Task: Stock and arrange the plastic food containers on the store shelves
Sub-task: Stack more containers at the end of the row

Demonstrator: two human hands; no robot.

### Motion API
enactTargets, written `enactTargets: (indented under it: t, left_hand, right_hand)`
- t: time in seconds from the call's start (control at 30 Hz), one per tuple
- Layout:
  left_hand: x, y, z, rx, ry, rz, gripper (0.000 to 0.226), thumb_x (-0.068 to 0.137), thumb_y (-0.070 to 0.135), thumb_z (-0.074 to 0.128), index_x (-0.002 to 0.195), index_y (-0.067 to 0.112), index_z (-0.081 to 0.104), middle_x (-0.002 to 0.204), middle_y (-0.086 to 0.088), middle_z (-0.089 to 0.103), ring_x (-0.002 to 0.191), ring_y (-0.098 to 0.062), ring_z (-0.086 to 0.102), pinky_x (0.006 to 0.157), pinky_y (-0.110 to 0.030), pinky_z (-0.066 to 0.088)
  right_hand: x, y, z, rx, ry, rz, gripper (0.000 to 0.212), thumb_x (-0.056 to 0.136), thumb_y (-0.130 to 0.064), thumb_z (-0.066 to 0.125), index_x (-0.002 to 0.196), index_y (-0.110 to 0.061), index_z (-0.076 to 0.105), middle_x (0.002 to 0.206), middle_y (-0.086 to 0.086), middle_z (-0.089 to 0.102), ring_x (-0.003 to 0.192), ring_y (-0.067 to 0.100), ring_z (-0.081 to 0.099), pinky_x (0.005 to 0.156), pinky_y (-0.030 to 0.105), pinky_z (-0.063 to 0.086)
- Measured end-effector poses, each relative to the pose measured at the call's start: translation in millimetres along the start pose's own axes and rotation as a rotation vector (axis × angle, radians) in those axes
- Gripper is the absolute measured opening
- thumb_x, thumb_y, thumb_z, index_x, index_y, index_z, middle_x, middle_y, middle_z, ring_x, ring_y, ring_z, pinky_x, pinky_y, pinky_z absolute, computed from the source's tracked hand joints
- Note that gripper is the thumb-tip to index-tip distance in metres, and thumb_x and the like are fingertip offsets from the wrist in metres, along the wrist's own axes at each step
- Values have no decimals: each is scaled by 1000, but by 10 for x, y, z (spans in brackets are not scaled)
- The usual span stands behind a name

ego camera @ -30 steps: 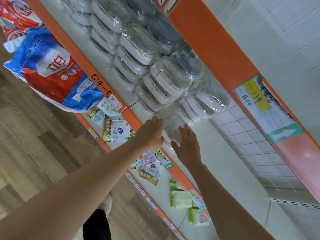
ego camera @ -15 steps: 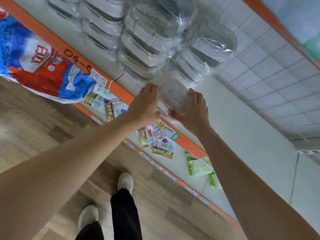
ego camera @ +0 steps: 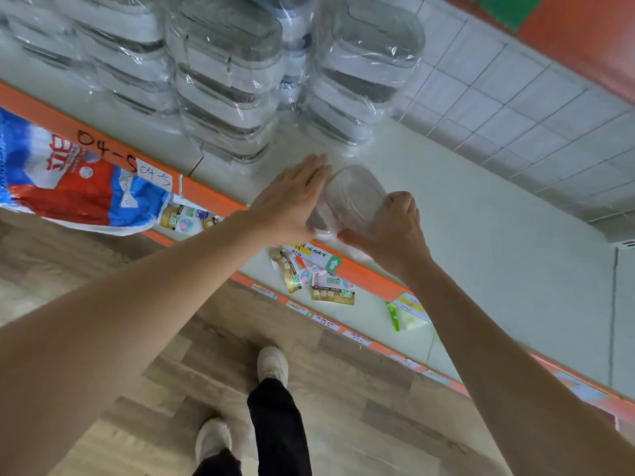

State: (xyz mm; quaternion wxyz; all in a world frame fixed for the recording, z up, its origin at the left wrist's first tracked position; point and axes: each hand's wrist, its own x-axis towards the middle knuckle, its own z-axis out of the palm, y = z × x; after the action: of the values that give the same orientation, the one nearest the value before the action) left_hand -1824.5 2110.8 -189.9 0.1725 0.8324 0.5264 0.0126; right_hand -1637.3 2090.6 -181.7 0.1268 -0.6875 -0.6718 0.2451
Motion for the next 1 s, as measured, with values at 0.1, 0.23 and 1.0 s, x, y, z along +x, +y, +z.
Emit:
enactTargets:
  t: [0.1,0.23,1.0]
  left_hand:
    - [103,102,3,140,-94,-3,96,76,14,68,149,9,7,153,-8,19,144,-22,12,114,-47,16]
    - [133,176,-57,220,-109,-46,77,74,9,66,140,15,27,137,-6,28,130,-27,25,105,-66,20]
    - [-1898,-191,-1128,261,-28,-218,87,63,37,76,136,25,31,129,-5,40,118,-31,37,92,-46,38]
  right_hand:
    - [-47,159,-10,-72,-60,5,88,63,-50,76,123,-4,32,115,3,31,114,22,30,92,22,27]
    - [-173,298,-45,-118,-83,27,88,66,-54,74,124,-1,33,119,9,35,114,24,29,98,25,24]
    - [-1297,-1059,-200,-75,-54,-101,91,61,-52,79,124,-4,34,120,8,34,114,24,32,96,31,32]
